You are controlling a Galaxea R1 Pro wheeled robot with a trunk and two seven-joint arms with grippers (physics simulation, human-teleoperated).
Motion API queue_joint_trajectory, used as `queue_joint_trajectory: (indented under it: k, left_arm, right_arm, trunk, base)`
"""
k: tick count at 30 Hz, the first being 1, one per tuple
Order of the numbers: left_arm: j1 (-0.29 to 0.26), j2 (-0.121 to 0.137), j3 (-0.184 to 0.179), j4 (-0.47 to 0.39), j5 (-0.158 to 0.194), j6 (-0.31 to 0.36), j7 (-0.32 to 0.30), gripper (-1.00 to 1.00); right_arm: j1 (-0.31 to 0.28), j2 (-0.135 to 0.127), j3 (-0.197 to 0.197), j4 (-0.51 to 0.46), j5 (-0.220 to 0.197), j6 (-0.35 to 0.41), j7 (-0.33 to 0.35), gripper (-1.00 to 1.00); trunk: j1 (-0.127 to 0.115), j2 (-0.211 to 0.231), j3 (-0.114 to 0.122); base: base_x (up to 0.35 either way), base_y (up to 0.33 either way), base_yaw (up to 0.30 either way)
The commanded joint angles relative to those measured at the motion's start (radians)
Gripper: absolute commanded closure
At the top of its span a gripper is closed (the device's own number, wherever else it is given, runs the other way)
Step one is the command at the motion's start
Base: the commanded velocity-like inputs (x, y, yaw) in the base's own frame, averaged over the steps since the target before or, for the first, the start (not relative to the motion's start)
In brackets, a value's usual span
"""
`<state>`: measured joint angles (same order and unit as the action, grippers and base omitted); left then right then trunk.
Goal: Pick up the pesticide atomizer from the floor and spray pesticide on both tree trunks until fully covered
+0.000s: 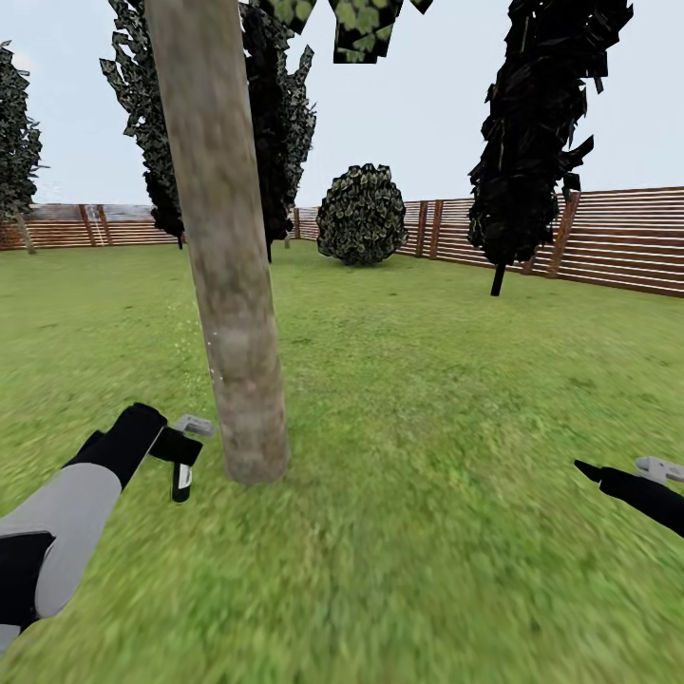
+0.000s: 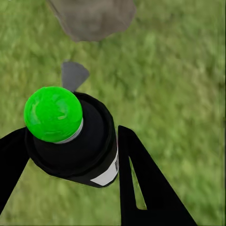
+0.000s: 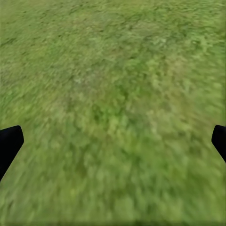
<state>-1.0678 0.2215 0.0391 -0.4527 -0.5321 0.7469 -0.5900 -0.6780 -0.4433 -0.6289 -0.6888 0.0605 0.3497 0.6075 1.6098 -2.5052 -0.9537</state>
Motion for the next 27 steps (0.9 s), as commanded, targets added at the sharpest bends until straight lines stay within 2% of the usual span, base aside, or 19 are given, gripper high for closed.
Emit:
queue_joint_trajectory:
  k: [1, 7, 15, 23, 27]
  left_arm:
    - [0.0, 0.0, -0.001, -0.007, -0.005, -0.001, -0.009, 1.0]
    - [0.0, -0.004, -0.001, -0.022, -0.002, -0.001, -0.023, 1.0]
    - [0.002, -0.003, -0.001, -0.02, -0.002, -0.004, -0.023, 1.0]
    - [0.01, -0.001, -0.002, -0.012, -0.003, -0.024, -0.021, 1.0]
    - [0.012, -0.001, -0.002, 0.051, -0.003, -0.051, -0.018, 1.0]
  right_arm:
    - [0.0, 0.0, 0.0, 0.0, 0.0, 0.0, 0.0, -1.0]
    - [0.0, 0.0, 0.0, 0.0, 0.0, 0.0, 0.0, -1.0]
    - [0.0, 0.0, 0.0, 0.0, 0.0, 0.0, 0.0, -1.0]
    - [0.0, 0.0, 0.0, 0.0, 0.0, 0.0, 0.0, -1.0]
    - [0.0, 0.0, 0.0, 0.0, 0.0, 0.0, 0.0, -1.0]
  trunk:
    - [0.0, 0.0, 0.0]
    - [0.0, 0.0, 0.0]
    - [0.0, 0.0, 0.0]
    - [0.0, 0.0, 0.0]
    - [0.0, 0.0, 0.0]
  base:
    - [0.0, 0.0, 0.0]
    - [0.004, 0.0, 0.0]
    - [0.224, 0.0, 0.0]
    - [0.016, 0.0, 0.0]
    - [0.0, 0.0, 0.0]
